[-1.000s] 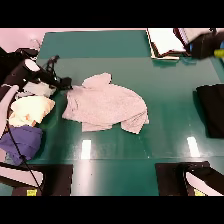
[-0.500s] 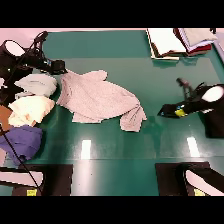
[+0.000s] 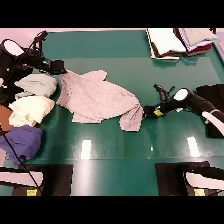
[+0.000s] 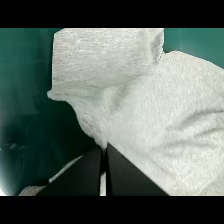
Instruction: Fold the shirts.
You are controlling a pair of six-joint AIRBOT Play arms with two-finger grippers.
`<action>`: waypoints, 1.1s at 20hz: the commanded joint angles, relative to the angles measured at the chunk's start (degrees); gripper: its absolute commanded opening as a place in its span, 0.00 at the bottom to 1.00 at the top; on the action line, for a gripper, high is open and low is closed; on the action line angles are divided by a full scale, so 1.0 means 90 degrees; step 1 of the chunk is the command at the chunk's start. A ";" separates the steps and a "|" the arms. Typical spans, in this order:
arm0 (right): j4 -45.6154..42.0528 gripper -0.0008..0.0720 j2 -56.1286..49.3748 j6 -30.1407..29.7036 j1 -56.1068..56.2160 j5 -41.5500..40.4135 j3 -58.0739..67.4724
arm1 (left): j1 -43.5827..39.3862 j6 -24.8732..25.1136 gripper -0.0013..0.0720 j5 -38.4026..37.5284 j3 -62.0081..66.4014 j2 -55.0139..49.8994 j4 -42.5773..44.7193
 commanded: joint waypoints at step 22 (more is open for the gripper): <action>-0.0867 0.03 0.3271 -0.0002 -0.2965 0.3070 0.5637 | 0.0369 -0.0061 0.04 0.0245 0.2276 0.4607 -0.0226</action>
